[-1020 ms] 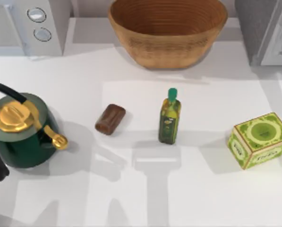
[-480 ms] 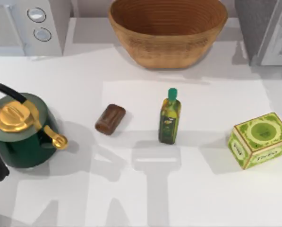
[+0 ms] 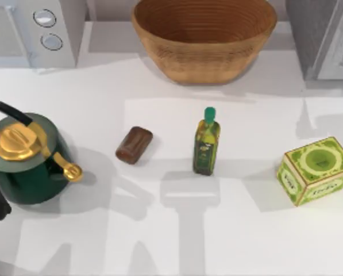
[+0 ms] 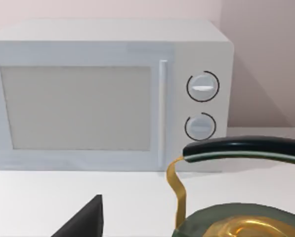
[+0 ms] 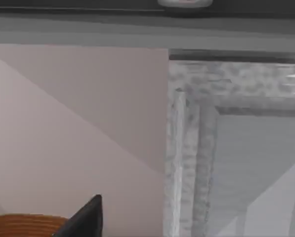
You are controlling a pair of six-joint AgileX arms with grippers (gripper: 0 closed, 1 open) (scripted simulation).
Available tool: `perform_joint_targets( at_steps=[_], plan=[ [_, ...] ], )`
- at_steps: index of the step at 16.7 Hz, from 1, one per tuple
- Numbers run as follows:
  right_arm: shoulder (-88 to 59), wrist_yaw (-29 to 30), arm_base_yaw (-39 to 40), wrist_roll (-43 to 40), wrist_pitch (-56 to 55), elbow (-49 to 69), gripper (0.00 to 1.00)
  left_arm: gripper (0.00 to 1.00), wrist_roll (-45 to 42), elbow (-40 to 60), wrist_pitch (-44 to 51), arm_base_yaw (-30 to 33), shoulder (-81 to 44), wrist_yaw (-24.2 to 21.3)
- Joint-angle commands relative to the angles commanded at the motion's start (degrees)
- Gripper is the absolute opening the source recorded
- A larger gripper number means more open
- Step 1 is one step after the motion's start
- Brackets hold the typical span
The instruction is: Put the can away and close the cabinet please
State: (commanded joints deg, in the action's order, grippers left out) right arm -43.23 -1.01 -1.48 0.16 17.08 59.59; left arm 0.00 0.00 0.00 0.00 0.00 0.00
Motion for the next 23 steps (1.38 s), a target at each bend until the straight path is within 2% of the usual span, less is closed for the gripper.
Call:
perform_joint_targets(
  at_steps=[5, 10, 15, 21, 23],
  plan=[
    [15.38, 0.62, 1.41, 0.75, -3.22, -34.32, 1.00, 1.00, 0.00, 0.00, 0.00, 0.00, 0.00, 0.00],
    [35.03, 0.94, 1.60, 0.34, -10.82, -54.15, 1.00, 1.00, 0.00, 0.00, 0.00, 0.00, 0.00, 0.00],
    [43.23, 1.01, 1.48, -0.16, -17.09, -59.59, 1.00, 1.00, 0.00, 0.00, 0.00, 0.00, 0.00, 0.00],
    [42.95, 0.93, 1.58, -0.15, -17.04, -59.50, 1.00, 1.00, 0.00, 0.00, 0.00, 0.00, 0.00, 0.00],
    [41.10, -0.89, 0.34, -0.40, -18.83, -59.12, 1.00, 1.00, 0.00, 0.00, 0.00, 0.00, 0.00, 0.00]
  ],
)
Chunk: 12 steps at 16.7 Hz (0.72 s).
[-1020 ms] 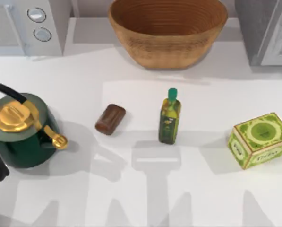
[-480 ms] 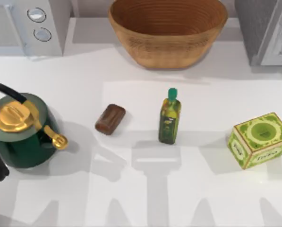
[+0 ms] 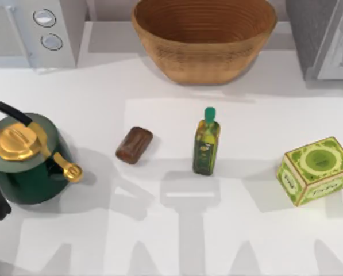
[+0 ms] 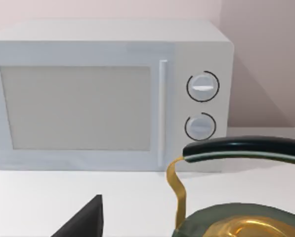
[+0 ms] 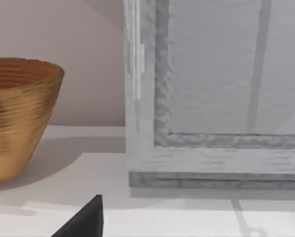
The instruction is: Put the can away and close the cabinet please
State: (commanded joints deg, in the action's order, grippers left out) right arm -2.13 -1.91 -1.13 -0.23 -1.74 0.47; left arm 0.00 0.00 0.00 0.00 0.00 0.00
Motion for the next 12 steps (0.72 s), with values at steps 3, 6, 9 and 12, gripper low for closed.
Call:
perform_joint_targets(
  at_steps=[3, 6, 9, 12],
  plan=[
    [-7.29, -6.85, -5.33, -0.50, -6.72, 1.79, 1.00, 1.00, 0.00, 0.00, 0.00, 0.00, 0.00, 0.00],
    [-20.19, -16.87, -13.29, -0.77, -17.29, 5.01, 1.00, 1.00, 0.00, 0.00, 0.00, 0.00, 0.00, 0.00],
    [-38.27, -27.05, -22.29, -0.67, -30.12, 8.99, 1.00, 1.00, 0.00, 0.00, 0.00, 0.00, 0.00, 0.00],
    [-57.57, -36.92, -32.45, -0.12, -44.06, 12.98, 1.00, 1.00, 0.00, 0.00, 0.00, 0.00, 0.00, 0.00]
  ],
)
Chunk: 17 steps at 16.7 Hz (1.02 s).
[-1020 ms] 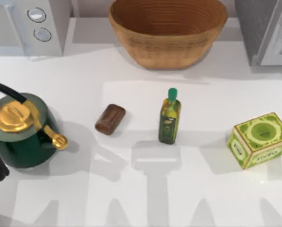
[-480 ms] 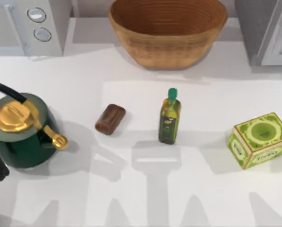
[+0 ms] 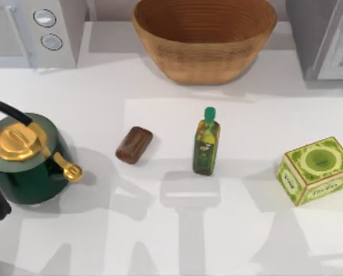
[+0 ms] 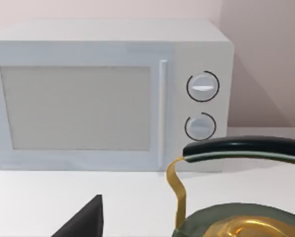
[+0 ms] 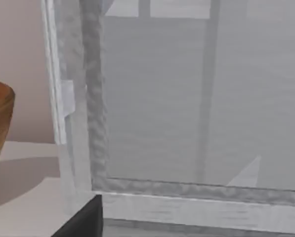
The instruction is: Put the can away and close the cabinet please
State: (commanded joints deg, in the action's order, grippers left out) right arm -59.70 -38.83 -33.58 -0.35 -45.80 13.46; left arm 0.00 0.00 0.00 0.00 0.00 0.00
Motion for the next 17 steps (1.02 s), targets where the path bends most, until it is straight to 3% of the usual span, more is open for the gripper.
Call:
perform_joint_targets(
  at_steps=[4, 8, 17],
  plan=[
    [-18.65, -11.29, -14.11, 0.99, -14.99, 4.44, 1.00, 1.00, 0.00, 0.00, 0.00, 0.00, 0.00, 0.00],
    [-27.72, -18.05, -23.59, 1.62, -22.17, 7.13, 1.00, 1.00, 0.00, 0.00, 0.00, 0.00, 0.00, 0.00],
    [-29.20, -19.45, -24.95, 1.75, -20.97, 9.12, 1.00, 1.00, 0.00, 0.00, 0.00, 0.00, 0.00, 0.00]
  ],
)
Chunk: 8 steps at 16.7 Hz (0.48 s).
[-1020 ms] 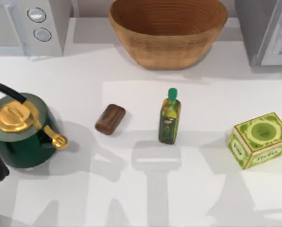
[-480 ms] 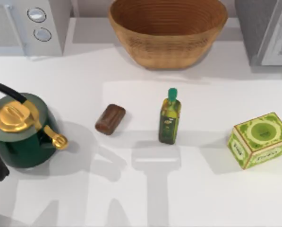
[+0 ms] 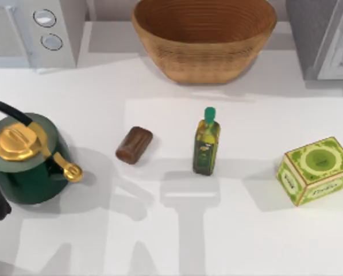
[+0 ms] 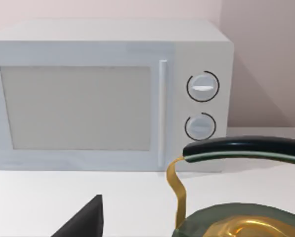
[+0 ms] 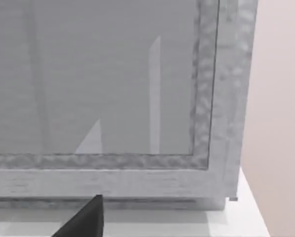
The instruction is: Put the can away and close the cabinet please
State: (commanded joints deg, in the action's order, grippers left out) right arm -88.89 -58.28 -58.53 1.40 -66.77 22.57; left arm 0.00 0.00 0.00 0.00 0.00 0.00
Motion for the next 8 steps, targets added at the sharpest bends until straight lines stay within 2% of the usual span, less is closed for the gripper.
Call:
perform_joint_targets(
  at_steps=[4, 8],
  plan=[
    [-0.64, -1.89, -0.28, 0.22, 10.76, 9.71, 1.00, 1.00, 0.00, 0.00, 0.00, 0.00, 0.00, 0.00],
    [0.35, -3.43, -0.70, 0.38, 28.71, 25.83, 1.00, 1.00, 0.00, 0.00, 0.00, 0.00, 0.00, 0.00]
  ],
)
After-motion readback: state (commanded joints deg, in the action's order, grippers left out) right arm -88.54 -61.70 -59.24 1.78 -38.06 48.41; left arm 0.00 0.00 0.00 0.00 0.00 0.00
